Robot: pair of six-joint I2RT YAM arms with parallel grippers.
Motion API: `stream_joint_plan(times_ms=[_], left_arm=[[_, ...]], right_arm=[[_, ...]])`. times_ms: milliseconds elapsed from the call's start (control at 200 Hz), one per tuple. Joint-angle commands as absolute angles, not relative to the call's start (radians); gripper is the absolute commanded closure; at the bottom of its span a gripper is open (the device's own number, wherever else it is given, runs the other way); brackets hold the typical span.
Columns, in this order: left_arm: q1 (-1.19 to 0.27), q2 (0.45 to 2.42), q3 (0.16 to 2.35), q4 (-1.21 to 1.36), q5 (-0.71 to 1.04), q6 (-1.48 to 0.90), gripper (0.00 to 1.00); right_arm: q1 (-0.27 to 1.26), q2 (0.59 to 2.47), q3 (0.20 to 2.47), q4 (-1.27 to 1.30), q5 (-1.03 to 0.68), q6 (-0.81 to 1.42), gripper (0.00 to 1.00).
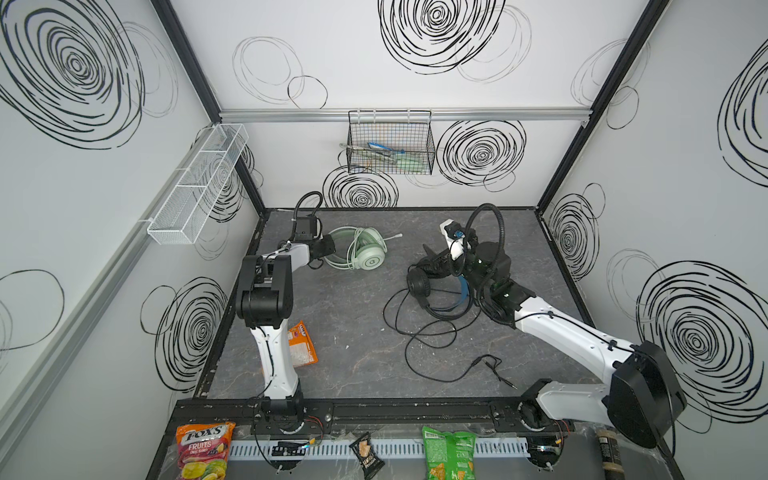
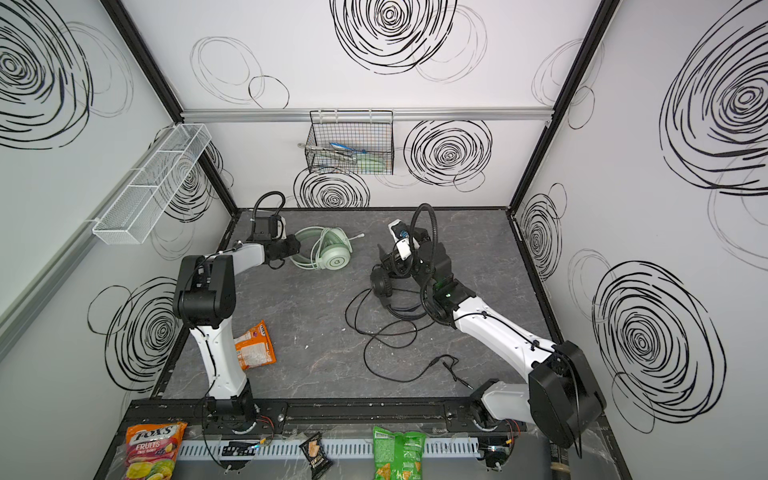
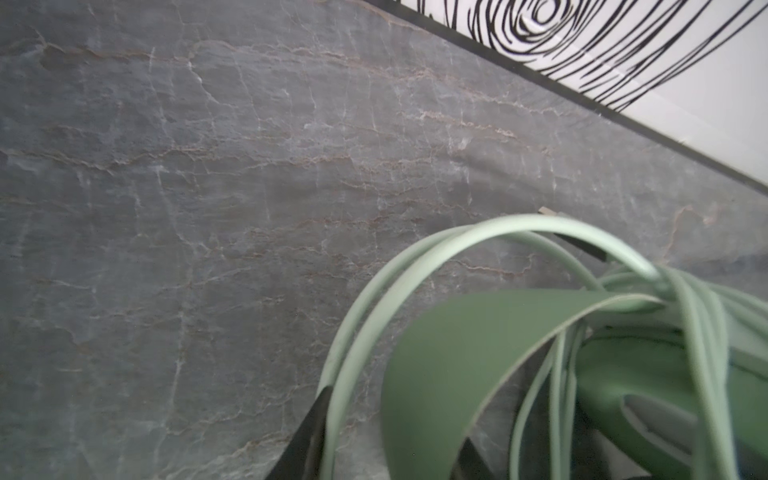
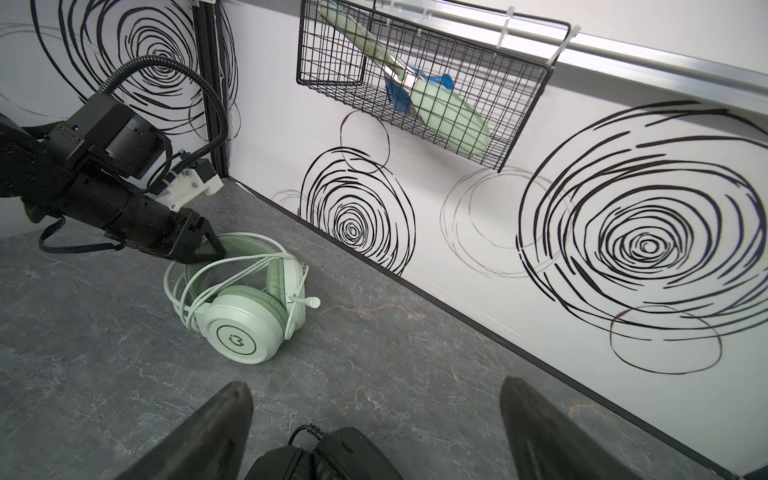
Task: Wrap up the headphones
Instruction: 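Lower the wrapped pale green headset onto the table with the left gripper and release, then reach the left gripper to the black headset's blue headband and grasp it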
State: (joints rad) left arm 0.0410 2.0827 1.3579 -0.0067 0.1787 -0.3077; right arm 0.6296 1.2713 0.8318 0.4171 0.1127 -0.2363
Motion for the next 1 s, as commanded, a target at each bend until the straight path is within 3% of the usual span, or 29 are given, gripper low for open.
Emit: stream_joint_plan(times_ms=[0, 75, 305, 335, 740, 995], left_arm=[[0.052, 2.085, 1.397, -0.005, 0.160, -0.304, 0.49], [0.055, 2.078, 1.406, -0.019, 0.147, -0.302, 0.41], [0.070, 2.028, 1.427, -0.073, 0.108, -0.287, 0.00], [0.071, 2.016, 1.423, -0.074, 0.106, -0.288, 0.04], [0.110, 1.925, 1.373, -0.102, 0.089, -0.327, 0.04], [0.081, 1.624, 1.191, -0.109, -0.017, -0.292, 0.04]], right_arm=[[0.634, 1.238, 0.835, 0.420, 0.111, -0.241, 0.03], [0.636, 1.224, 0.833, 0.412, 0.116, -0.239, 0.03], [0.658, 1.192, 0.839, 0.369, 0.132, -0.244, 0.02], [0.661, 1.186, 0.839, 0.361, 0.136, -0.243, 0.02], [0.698, 1.098, 0.805, 0.299, 0.174, -0.248, 0.02], [0.697, 1.087, 0.775, 0.295, 0.208, -0.214, 0.01]])
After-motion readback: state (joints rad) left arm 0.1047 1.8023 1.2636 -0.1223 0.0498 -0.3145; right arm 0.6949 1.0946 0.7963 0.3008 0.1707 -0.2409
